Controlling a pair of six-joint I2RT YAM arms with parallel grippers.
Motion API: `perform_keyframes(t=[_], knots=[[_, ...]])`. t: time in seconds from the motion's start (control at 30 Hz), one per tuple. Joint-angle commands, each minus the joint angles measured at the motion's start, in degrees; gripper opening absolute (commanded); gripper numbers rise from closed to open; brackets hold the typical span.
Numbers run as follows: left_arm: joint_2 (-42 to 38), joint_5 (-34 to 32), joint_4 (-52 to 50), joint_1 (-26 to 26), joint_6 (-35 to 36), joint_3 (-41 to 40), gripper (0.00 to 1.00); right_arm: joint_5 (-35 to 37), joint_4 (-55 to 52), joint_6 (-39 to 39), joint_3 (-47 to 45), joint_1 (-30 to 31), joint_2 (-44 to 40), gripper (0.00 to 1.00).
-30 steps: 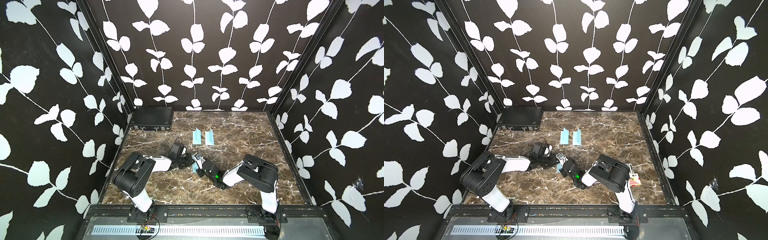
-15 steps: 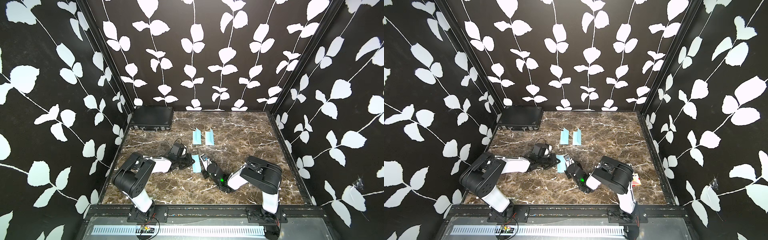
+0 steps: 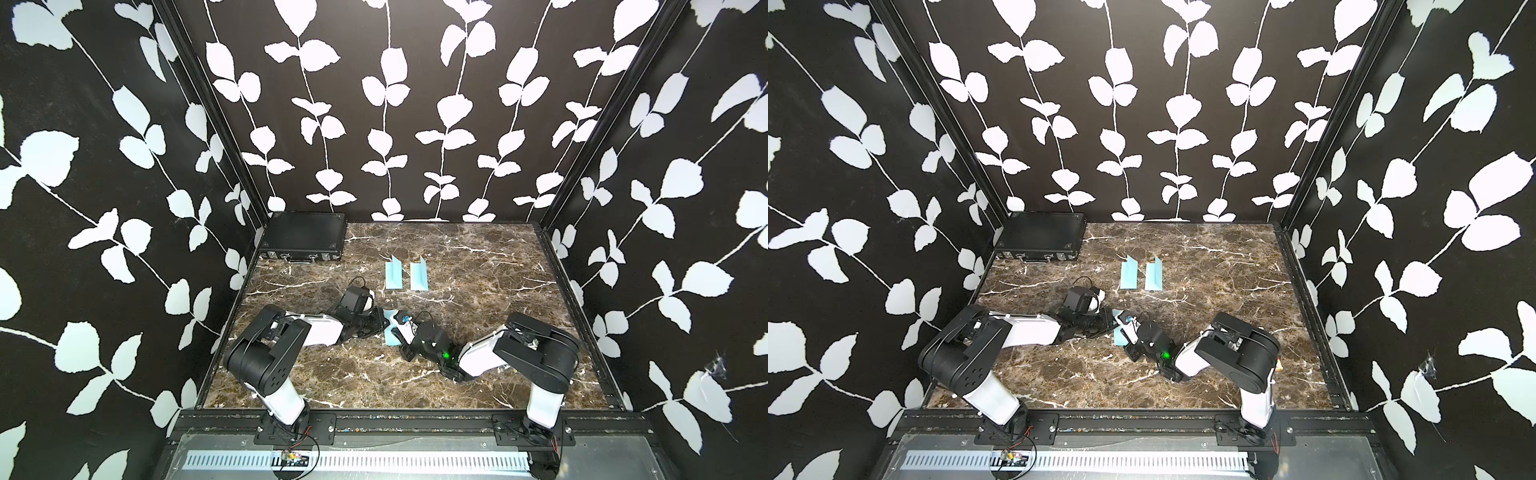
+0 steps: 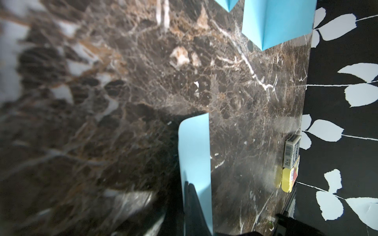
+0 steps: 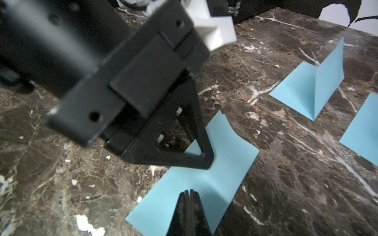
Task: Fold the square paper along the opposite sides
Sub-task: Smooth out the paper at the center of the board.
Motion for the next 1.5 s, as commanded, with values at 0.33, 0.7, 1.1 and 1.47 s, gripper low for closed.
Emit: perform_keyframes(t=[0.33,0.7,1.1,1.47], knots=[[0.9,-3.1,-13.5,2.1,5.5,-0.2,0.0,0.8,-2.9,2.6,-7.3,-0.3,-1.0,0.0],[-0.3,-2.0,-14.4,3.3,7.2,0.0,0.0,0.5,-7.7,2.9,-9.4,0.1,-5.2,0.0],[-0.6,3.9,-15.6,3.3,10.4,-0.6,0.0,-1.5,-4.5,-2.8,-3.7,-3.4,-12.3,0.0],[1.5,6.9,-12.7,3.3,9.9,-2.4,0.0,-13.1,-3.7,-4.6,12.1,-10.0,3.0,0.0]])
